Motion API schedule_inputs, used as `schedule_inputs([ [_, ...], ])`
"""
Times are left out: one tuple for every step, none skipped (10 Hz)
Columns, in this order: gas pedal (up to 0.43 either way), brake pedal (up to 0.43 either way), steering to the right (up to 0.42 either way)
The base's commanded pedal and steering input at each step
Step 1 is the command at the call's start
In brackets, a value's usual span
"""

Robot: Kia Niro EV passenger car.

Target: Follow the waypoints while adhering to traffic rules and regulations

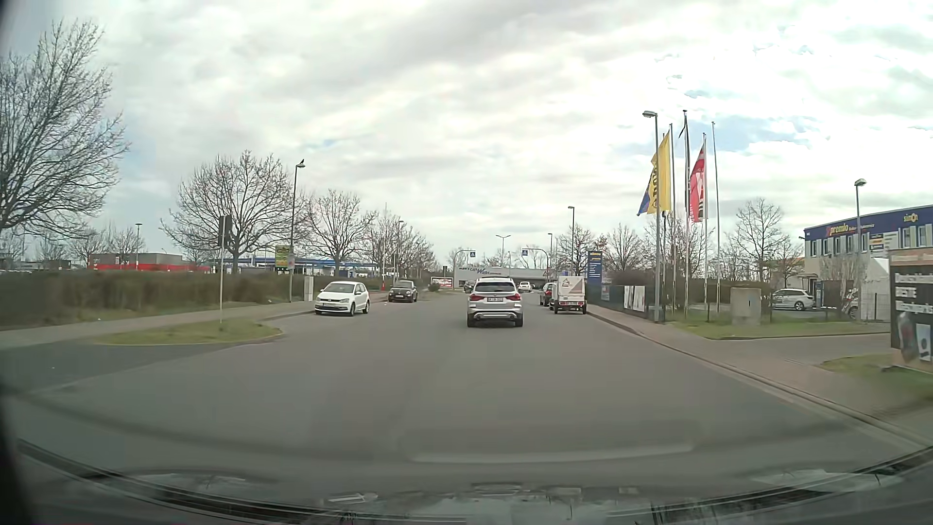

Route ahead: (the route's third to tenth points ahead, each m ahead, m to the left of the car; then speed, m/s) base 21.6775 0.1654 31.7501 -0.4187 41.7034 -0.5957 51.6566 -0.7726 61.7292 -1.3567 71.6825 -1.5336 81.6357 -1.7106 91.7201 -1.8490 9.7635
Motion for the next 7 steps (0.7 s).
schedule_inputs([
  [0.189, 0.000, 0.007],
  [0.189, 0.000, 0.007],
  [0.169, 0.000, 0.007],
  [0.138, 0.000, 0.006],
  [0.138, 0.000, 0.006],
  [0.110, 0.000, 0.007],
  [0.087, 0.000, 0.006],
])
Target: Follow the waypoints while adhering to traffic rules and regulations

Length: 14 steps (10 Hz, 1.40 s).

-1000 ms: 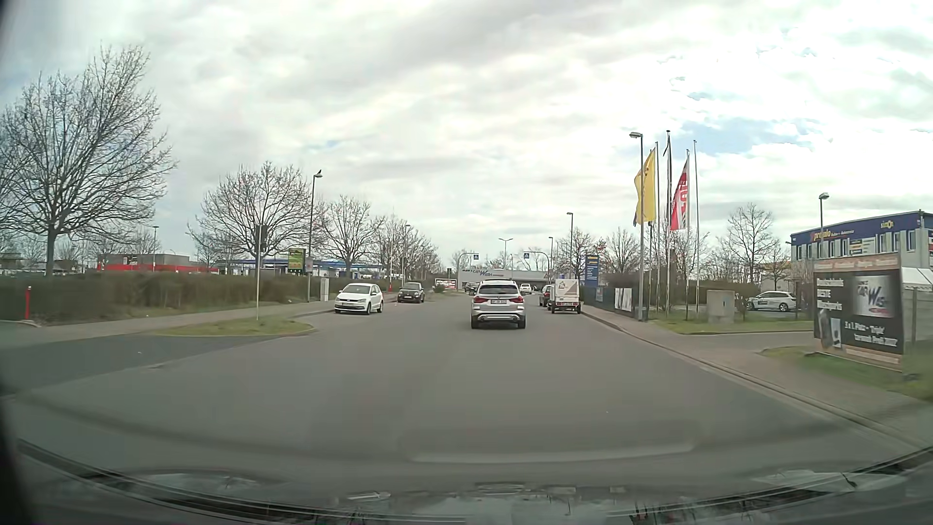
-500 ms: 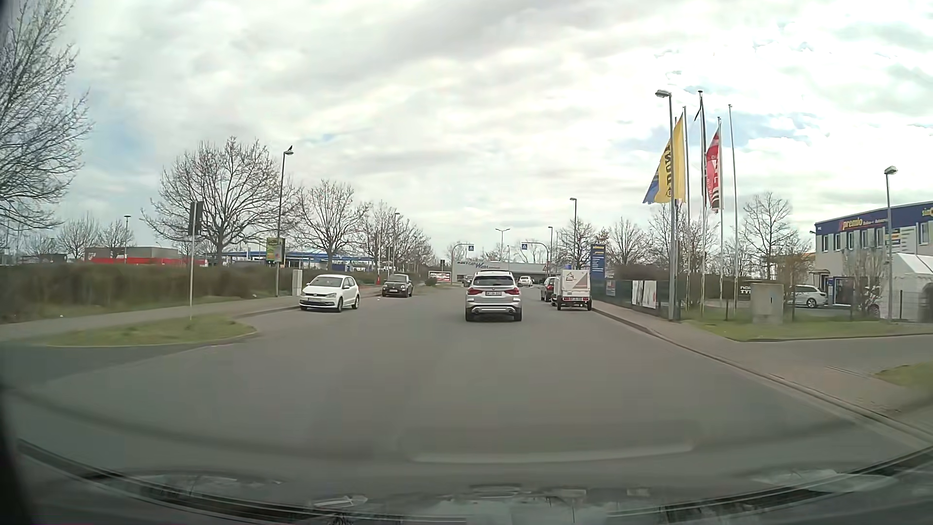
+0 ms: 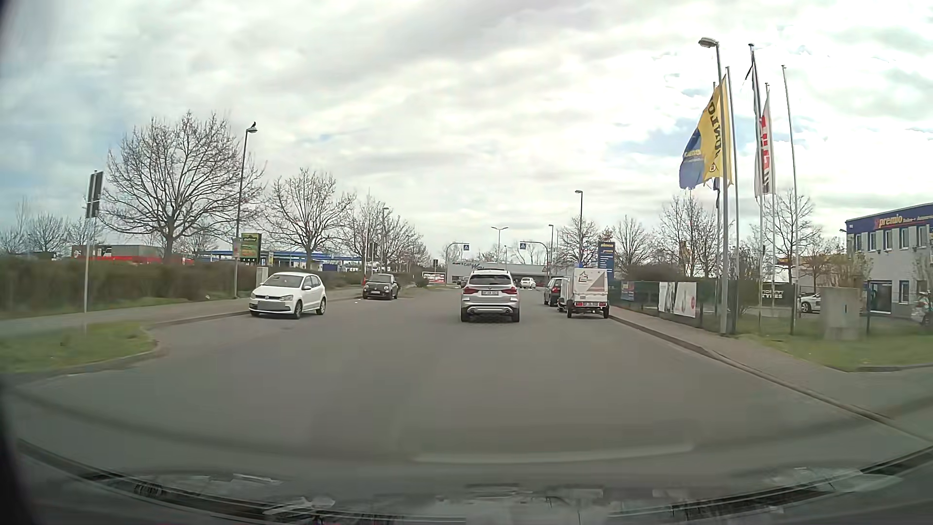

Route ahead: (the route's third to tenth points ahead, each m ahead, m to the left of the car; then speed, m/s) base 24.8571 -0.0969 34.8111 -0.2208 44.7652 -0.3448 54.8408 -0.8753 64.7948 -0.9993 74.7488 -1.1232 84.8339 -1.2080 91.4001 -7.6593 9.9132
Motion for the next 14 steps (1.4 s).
schedule_inputs([
  [0.067, 0.000, 0.006],
  [0.047, 0.000, 0.007],
  [0.047, 0.000, 0.006],
  [0.039, 0.000, 0.006],
  [0.039, 0.000, 0.006],
  [0.039, 0.000, 0.005],
  [0.039, 0.000, 0.005],
  [0.039, 0.000, 0.005],
  [0.039, 0.000, 0.005],
  [0.039, 0.000, 0.005],
  [0.039, 0.000, 0.005],
  [0.039, 0.000, 0.005],
  [0.039, 0.000, 0.005],
  [0.039, 0.000, 0.005],
])
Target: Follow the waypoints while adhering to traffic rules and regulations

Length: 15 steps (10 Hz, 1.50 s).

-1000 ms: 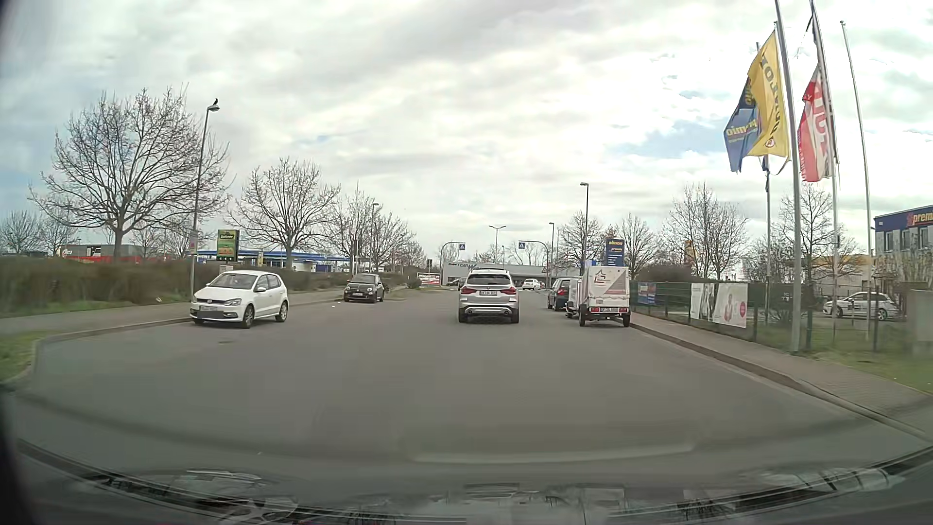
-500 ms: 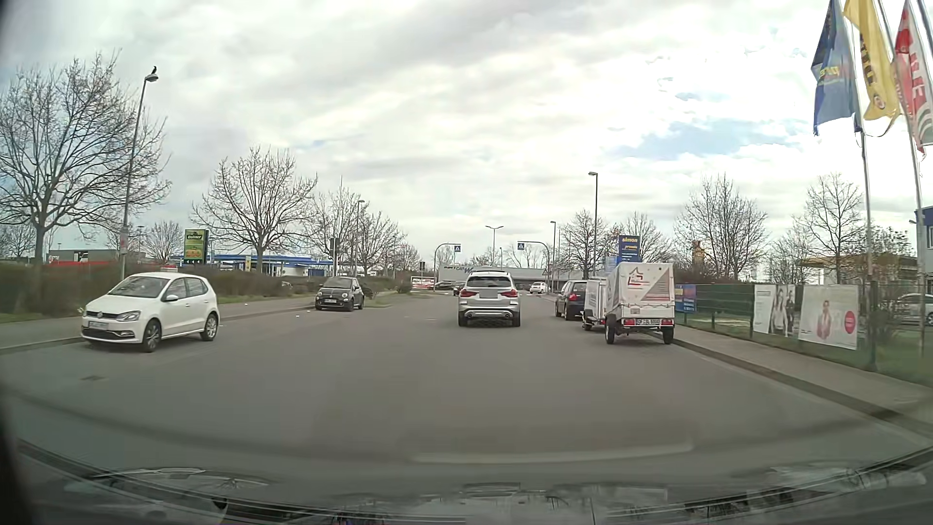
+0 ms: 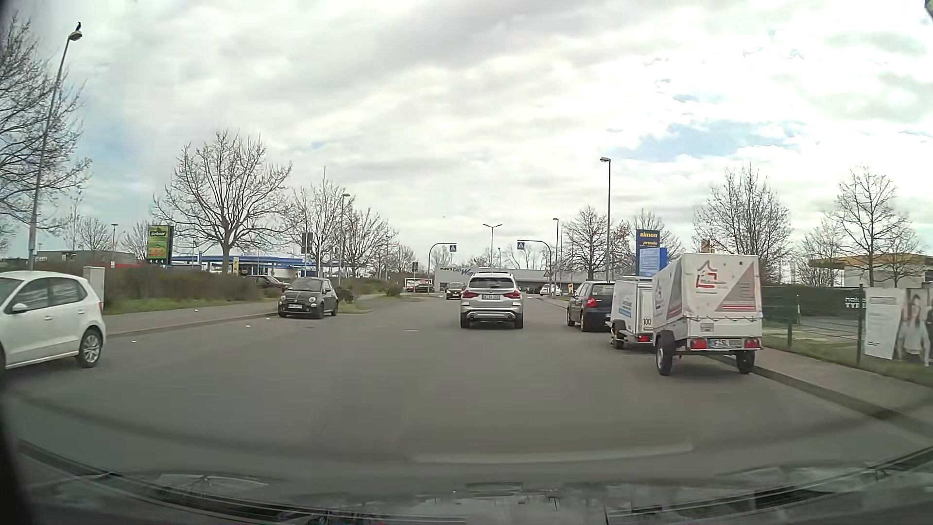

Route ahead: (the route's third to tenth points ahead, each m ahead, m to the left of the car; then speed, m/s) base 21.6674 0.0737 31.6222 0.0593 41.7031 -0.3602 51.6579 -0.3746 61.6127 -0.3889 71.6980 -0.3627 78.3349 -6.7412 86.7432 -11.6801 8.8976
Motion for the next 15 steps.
schedule_inputs([
  [0.039, 0.000, 0.005],
  [0.039, 0.000, 0.005],
  [0.047, 0.000, 0.008],
  [0.047, 0.000, 0.010],
  [0.047, 0.000, 0.011],
  [0.047, 0.000, 0.011],
  [0.047, 0.000, 0.011],
  [0.059, 0.000, 0.011],
  [0.059, 0.000, 0.011],
  [0.059, 0.000, 0.011],
  [0.059, 0.000, 0.011],
  [0.059, 0.000, 0.012],
  [0.059, 0.000, 0.012],
  [0.059, 0.000, 0.012],
  [0.059, 0.000, 0.012],
])
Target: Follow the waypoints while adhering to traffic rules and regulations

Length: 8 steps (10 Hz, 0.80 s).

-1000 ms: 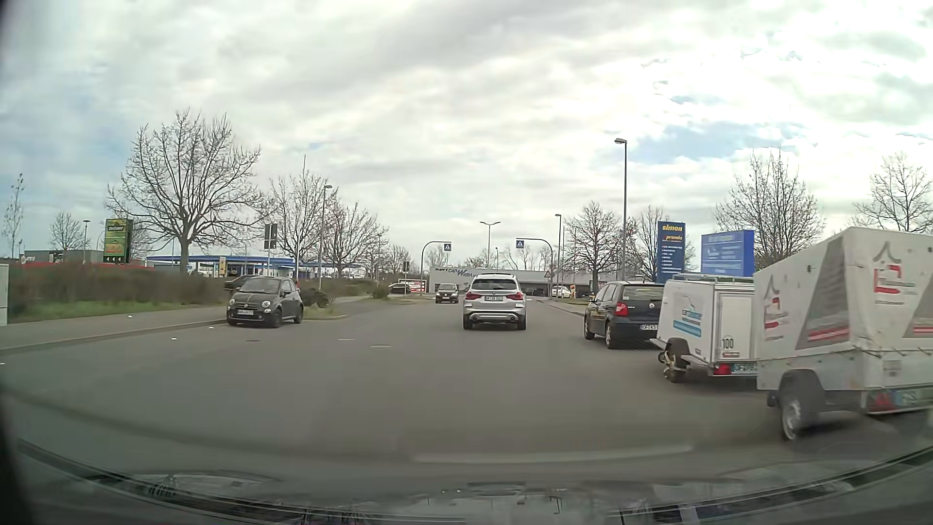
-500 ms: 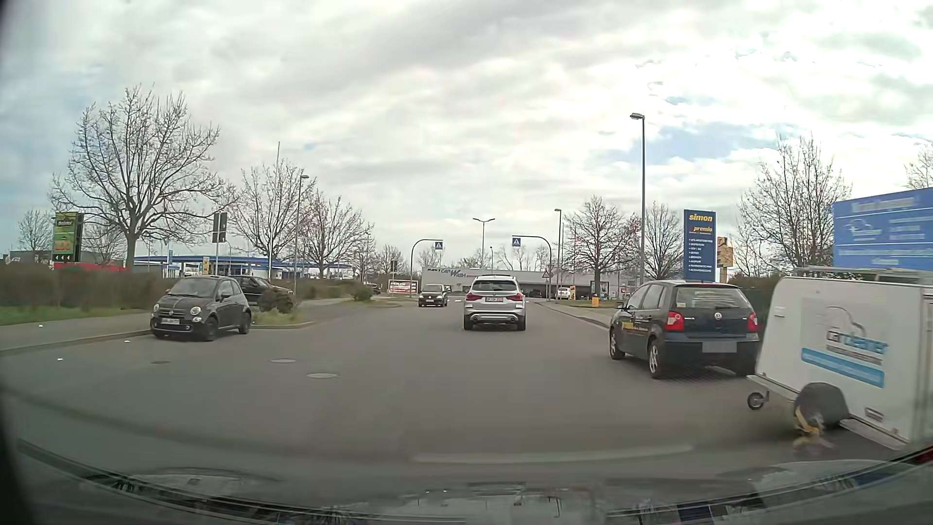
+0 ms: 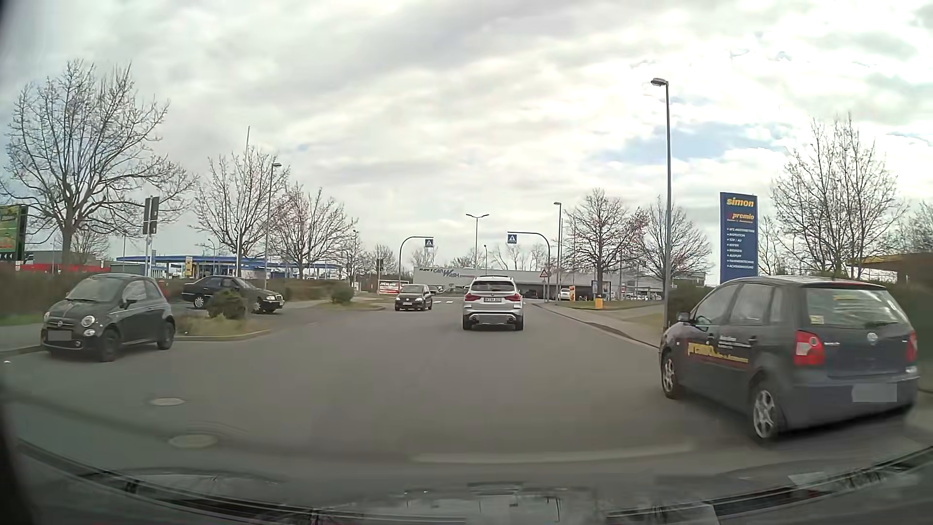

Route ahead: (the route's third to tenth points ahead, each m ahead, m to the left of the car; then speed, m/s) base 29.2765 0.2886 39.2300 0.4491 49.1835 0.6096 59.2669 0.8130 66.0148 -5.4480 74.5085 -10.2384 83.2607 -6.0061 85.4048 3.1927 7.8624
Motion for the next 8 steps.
schedule_inputs([
  [0.059, 0.000, 0.012],
  [0.059, 0.000, 0.012],
  [0.059, 0.000, 0.012],
  [0.059, 0.000, 0.011],
  [0.059, 0.000, 0.009],
  [0.059, 0.000, 0.009],
  [0.067, 0.000, 0.009],
  [0.079, 0.000, 0.008],
])
